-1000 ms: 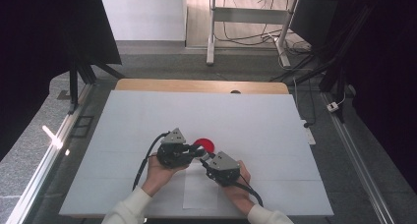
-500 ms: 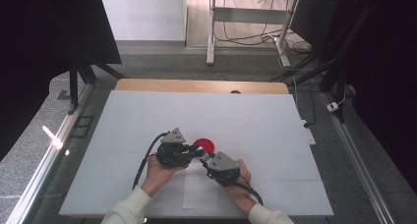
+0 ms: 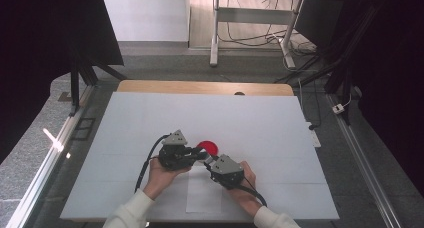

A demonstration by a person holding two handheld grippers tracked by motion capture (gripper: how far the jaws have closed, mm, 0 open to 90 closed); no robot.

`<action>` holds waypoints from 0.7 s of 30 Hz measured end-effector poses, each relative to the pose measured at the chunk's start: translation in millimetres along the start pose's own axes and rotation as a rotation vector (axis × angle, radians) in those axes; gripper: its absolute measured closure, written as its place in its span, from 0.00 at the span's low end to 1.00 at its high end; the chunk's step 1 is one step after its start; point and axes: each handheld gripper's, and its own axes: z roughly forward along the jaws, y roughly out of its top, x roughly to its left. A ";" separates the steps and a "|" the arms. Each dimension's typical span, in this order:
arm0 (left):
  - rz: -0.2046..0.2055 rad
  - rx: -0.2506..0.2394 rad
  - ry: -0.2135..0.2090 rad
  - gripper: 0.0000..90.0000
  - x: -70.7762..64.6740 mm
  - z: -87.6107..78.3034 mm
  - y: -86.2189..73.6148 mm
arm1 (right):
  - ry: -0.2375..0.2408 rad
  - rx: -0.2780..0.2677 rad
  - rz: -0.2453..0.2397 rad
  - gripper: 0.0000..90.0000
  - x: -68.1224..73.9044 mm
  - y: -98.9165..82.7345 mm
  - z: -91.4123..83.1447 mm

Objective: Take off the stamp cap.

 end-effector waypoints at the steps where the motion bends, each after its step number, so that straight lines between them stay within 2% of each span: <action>1: 0.000 -0.002 -0.001 0.84 0.3 -0.4 0.1 | -0.002 0.002 -0.009 0.73 0.0 -0.1 -0.1; 21: -0.015 -0.043 -0.009 0.84 0.1 -3.4 0.2 | -0.062 -0.047 0.042 0.73 4.7 -0.1 -5.2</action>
